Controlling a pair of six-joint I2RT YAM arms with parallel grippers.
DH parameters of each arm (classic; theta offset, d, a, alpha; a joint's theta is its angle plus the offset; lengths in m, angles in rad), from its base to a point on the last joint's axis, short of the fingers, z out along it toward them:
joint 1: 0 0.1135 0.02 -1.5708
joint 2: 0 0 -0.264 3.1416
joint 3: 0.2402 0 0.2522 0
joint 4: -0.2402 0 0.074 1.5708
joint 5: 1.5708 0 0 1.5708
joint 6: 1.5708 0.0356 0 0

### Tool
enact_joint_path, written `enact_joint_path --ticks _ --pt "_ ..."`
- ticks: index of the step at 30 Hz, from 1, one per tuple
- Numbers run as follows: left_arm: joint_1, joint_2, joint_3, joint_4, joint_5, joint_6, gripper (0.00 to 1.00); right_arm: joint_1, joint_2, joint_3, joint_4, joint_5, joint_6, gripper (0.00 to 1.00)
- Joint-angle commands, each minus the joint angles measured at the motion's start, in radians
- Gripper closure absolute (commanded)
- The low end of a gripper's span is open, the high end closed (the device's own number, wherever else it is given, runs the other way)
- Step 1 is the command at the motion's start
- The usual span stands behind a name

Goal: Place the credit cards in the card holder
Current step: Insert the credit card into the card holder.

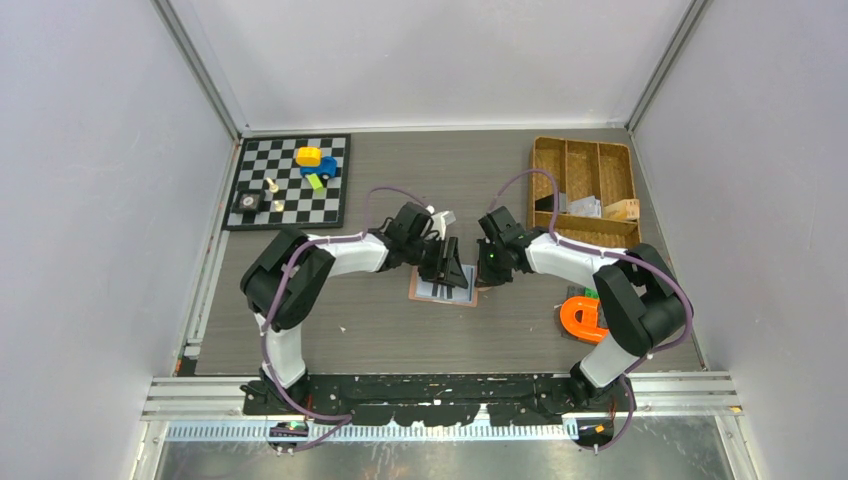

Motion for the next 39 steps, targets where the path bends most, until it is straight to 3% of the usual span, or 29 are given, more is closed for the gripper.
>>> enact_joint_path --ticks 1,10,19,27,39 --pt "-0.003 -0.024 0.019 0.078 0.016 -0.013 0.51 0.012 0.017 -0.036 -0.03 0.1 0.02 0.99" --pt "0.033 -0.201 -0.007 -0.107 -0.095 0.078 0.39 0.013 -0.107 -0.014 -0.101 0.099 0.031 0.72" --pt "0.055 -0.126 -0.008 -0.103 -0.079 0.025 0.38 0.013 -0.139 -0.022 -0.102 0.099 0.044 0.64" --pt "0.055 -0.064 -0.003 -0.102 -0.106 0.015 0.38 0.012 -0.182 -0.026 -0.14 0.159 0.052 0.49" --pt "0.055 -0.035 -0.004 -0.095 -0.11 0.013 0.37 0.013 -0.194 -0.027 -0.155 0.222 0.063 0.46"
